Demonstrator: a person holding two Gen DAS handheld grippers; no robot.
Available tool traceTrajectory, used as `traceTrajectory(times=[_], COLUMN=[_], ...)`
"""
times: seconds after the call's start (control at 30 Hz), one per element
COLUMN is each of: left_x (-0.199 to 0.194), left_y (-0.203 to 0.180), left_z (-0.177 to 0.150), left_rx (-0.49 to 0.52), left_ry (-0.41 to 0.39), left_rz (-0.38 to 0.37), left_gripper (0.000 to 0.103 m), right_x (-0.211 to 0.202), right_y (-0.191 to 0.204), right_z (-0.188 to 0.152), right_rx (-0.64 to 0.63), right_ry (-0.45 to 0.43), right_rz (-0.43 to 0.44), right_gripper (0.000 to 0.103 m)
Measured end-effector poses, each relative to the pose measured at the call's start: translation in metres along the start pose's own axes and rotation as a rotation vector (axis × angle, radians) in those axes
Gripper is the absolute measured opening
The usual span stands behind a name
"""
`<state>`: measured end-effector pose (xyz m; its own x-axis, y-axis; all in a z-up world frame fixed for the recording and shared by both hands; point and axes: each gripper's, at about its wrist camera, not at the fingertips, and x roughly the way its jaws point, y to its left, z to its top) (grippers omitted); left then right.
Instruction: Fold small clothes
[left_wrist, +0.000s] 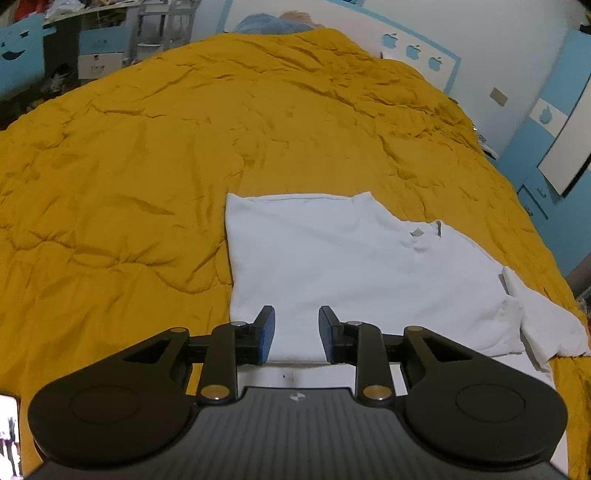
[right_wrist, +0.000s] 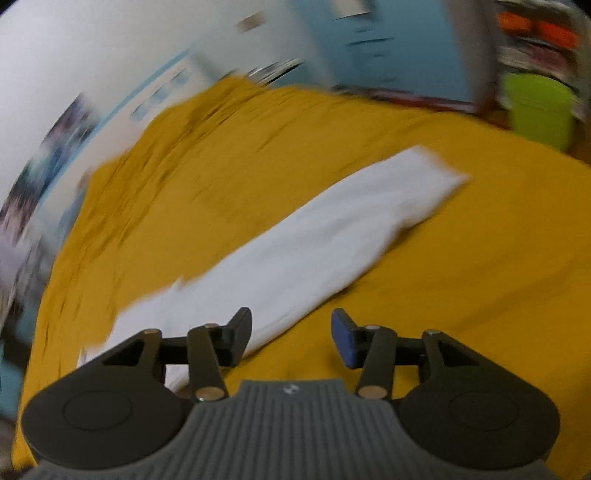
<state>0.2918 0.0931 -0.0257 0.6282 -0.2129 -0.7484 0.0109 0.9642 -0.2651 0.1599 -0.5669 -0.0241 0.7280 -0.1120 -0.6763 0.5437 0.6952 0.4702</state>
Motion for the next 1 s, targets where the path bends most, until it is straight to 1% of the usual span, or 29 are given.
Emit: traceTrajectory(times=[0.07,0.13,0.27,0.3,0.37,0.43,0.47,0.57,0.6,0.63,0.7,0.77,0.87,1.0], left_x=[0.001,0.007,0.015,0.018,0.025,0.032,0.036,0.043,0.044,0.045,0.045,0.043,0.037,0.022], left_y=[-0.001,-0.001,0.000,-0.001,-0.003,-0.002,-0.002,-0.004,-0.005,-0.005,-0.004,-0.001,0.005,0.011], left_z=[-0.004,-0.007,-0.016,-0.017,-0.018,-0.018,-0.018,-0.019,-0.019,-0.019,-0.018,-0.018,-0.020,-0.021], left_rx=[-0.002,-0.018,-0.053,-0.051,-0.047,-0.053,-0.058,-0.056,-0.053,-0.052,-0.053,-0.058,-0.071,-0.074], left_ry=[0.011,0.030,0.069,0.073,0.080,0.086,0.091,0.099,0.100,0.099,0.097,0.088,0.071,0.042], left_rz=[0.031,0.055,0.091,0.104,0.134,0.156,0.167,0.181,0.182,0.182,0.177,0.170,0.155,0.118], left_gripper=[0.034,0.034,0.034,0.034,0.034,0.034,0.034,0.034,0.034,0.034,0.034,0.034,0.034,0.034], right_x=[-0.001,0.002,0.019,0.025,0.038,0.056,0.062,0.081,0.083,0.085,0.084,0.077,0.058,0.019], right_y=[-0.033,-0.063,-0.108,-0.117,-0.129,-0.133,-0.134,-0.129,-0.133,-0.131,-0.124,-0.106,-0.066,0.004], right_z=[0.020,0.036,0.058,0.061,0.066,0.069,0.070,0.077,0.080,0.083,0.089,0.096,0.109,0.130], right_rx=[0.088,0.181,0.328,0.354,0.385,0.391,0.391,0.386,0.384,0.380,0.352,0.276,0.147,0.046], right_ry=[-0.031,-0.055,-0.084,-0.084,-0.076,-0.065,-0.067,-0.081,-0.080,-0.078,-0.089,-0.112,-0.151,-0.221], right_rz=[-0.030,-0.016,-0.011,-0.009,-0.019,-0.025,-0.029,-0.028,-0.032,-0.045,-0.058,-0.078,-0.099,-0.031], right_gripper=[0.045,0.045,0.043,0.043,0.039,0.033,0.031,0.018,0.007,0.003,0.002,0.001,0.001,0.001])
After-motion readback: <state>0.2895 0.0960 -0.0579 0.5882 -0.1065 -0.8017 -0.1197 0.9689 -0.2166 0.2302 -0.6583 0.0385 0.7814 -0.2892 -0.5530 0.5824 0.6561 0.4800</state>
